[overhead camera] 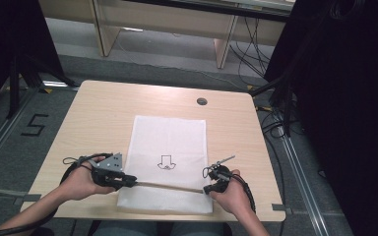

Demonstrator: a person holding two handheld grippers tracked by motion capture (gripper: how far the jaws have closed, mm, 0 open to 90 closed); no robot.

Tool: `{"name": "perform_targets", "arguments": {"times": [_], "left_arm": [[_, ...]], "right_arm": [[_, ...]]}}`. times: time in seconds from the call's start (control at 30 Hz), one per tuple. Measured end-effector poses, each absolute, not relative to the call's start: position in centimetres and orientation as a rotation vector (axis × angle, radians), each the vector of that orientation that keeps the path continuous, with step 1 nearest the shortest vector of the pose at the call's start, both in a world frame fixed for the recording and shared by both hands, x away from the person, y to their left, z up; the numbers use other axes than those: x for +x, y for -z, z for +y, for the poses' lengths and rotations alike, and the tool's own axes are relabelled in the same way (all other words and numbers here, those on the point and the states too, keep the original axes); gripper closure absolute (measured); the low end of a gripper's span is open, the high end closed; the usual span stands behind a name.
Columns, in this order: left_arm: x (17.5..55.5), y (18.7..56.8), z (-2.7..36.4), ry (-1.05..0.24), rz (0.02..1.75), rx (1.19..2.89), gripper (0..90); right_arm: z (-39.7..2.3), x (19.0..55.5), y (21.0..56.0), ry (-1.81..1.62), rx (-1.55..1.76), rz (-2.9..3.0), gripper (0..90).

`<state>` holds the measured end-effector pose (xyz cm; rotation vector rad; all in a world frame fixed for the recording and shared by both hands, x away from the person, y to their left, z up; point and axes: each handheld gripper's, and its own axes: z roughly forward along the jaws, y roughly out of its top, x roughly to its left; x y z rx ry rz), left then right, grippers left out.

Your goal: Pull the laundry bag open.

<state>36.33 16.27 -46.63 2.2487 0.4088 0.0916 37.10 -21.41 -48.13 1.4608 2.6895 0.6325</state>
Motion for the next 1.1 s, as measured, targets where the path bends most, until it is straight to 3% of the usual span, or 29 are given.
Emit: {"name": "perform_targets", "arguments": {"times": [0.6, 1.1], "left_arm": [[36.0, 48.2, 19.7, -0.101, 0.555, 2.244, 81.6], [35.8, 49.1, 20.3, -0.122, 0.643, 2.303, 81.6]], "right_arm": [[-21.4, 37.1, 48.2, -0.640, 1.465, 2.683, 90.0], [-21.4, 37.1, 48.2, -0.640, 1.451, 2.692, 90.0]]}}
